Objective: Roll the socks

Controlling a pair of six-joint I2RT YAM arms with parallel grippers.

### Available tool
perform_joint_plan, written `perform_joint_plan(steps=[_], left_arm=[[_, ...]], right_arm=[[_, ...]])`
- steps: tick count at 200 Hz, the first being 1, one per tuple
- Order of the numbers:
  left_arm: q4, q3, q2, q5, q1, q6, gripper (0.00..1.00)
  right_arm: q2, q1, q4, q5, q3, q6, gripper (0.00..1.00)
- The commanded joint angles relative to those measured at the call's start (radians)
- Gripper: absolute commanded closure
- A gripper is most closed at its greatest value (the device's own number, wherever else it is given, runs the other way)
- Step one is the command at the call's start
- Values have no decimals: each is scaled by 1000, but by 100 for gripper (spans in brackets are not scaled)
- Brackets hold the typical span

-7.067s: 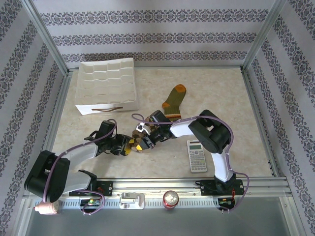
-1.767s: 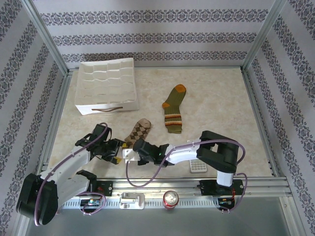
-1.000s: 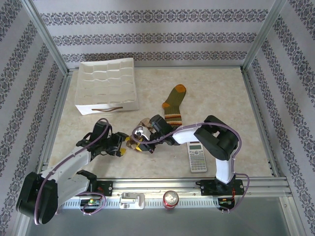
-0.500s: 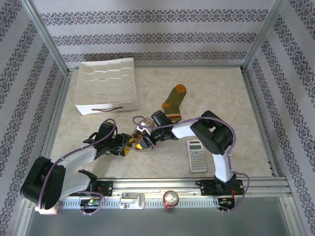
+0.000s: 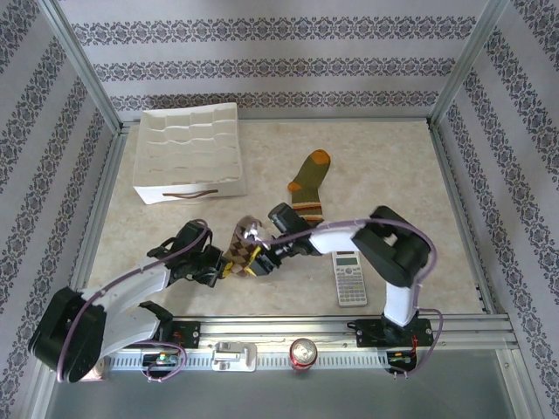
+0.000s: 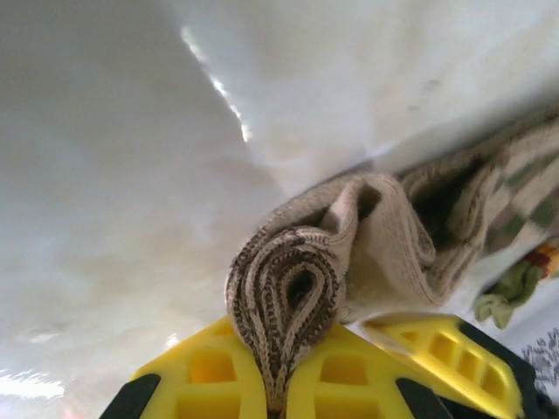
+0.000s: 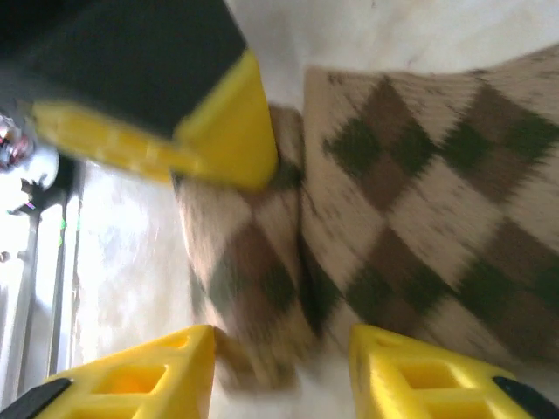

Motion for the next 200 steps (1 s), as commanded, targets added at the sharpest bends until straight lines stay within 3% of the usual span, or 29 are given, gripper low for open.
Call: perform_joint_plan(steps=[1,28,54,92,112,167,188,200], left_arm=[[-240,-23,-43,-39,-14,-80,100],[-246,-9,-13,-31,-19,-99,100],[-230,11,33,-27,-20,-88,100],[-208,27,79,-16,-19,-68,100],[-202,23,76,-16,-19,-71,100],[-178,6,58,-14,-17,-85,100],[-160,-2,50,-5,-13,-89,100],[-146,-11,39,5,-3,-90,91]], right_arm=[[-186,100,32,349,-106,-217,47],[-251,266,38,638,-138,-338,43],[-193,384,81,800,-105,-426,42],[-49,441,119,931,-1,-532,41],[-2,440,120,937,36,-557,43],[84,416,77,922,52,-493,74],[88,396,70,905,37,-452,91],[76,379,62,872,25,-427,100]])
